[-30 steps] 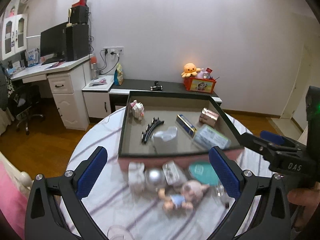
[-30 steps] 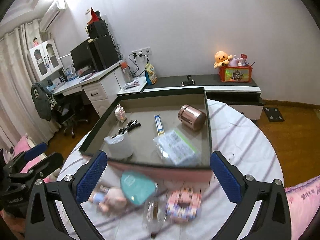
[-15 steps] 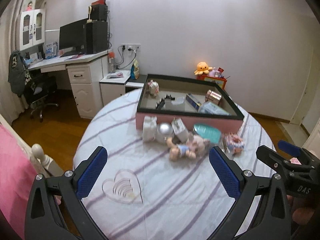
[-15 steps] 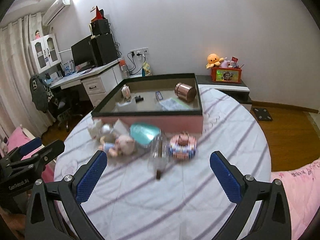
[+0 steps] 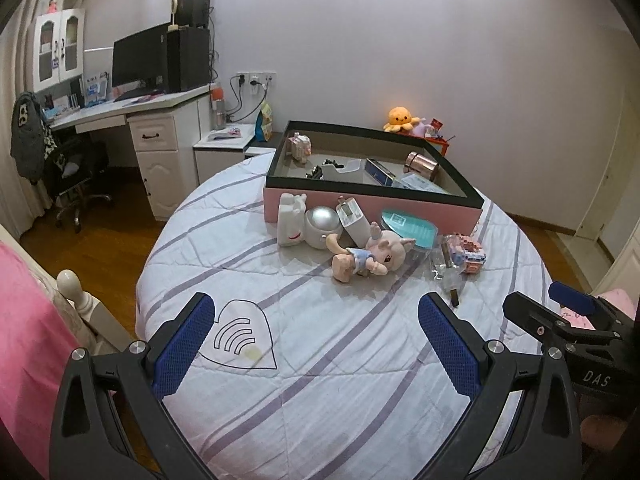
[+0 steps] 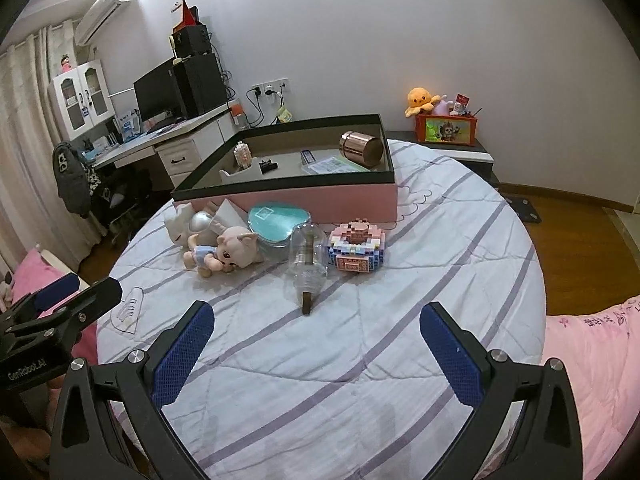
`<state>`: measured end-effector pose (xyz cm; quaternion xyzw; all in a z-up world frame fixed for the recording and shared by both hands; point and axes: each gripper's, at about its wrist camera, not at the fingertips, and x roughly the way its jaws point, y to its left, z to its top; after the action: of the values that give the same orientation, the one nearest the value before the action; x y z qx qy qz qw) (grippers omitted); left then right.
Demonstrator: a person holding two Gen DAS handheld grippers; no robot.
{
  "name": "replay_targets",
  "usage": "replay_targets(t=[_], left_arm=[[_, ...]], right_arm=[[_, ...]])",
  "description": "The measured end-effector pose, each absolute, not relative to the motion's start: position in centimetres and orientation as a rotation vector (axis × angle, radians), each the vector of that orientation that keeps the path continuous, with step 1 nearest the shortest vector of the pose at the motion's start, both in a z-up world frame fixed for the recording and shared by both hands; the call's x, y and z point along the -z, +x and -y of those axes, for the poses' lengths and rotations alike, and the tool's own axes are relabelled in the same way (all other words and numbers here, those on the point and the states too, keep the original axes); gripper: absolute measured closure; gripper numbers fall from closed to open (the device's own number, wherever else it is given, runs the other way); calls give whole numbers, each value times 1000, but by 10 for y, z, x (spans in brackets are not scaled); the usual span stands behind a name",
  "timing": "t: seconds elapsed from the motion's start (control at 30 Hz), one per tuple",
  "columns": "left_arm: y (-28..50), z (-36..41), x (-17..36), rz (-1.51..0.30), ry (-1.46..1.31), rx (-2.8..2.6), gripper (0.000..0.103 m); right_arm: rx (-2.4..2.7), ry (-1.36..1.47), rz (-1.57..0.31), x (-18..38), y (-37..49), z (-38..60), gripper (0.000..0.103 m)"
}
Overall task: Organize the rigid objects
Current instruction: 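Withdraw both grippers from the box toward the doll and clear bottle, then grasp the pig-faced doll with the left gripper while the right grasps the clear bottle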
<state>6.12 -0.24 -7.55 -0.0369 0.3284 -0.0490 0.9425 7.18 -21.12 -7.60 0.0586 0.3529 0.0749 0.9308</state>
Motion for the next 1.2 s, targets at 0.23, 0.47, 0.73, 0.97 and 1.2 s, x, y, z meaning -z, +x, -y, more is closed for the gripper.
replay_targets(t=[0.23, 0.47, 0.73, 0.97, 1.2], left_arm=[[71, 6, 88, -708, -83, 122, 0], [98, 16, 102, -752, -83, 151, 0], [134, 30, 124, -814, -86, 170, 0], [159, 40, 127, -824, -112, 181, 0], [178, 43, 136, -870, -138, 211, 11]], right_arm=[[-145, 116, -744, 85, 79, 213, 0], [-135, 91, -777, 96, 96, 211, 0], [-112, 92, -813, 112, 117, 217, 0], [-92, 111, -824, 118, 123, 229, 0], [-153, 77, -827, 115, 132, 214, 4]])
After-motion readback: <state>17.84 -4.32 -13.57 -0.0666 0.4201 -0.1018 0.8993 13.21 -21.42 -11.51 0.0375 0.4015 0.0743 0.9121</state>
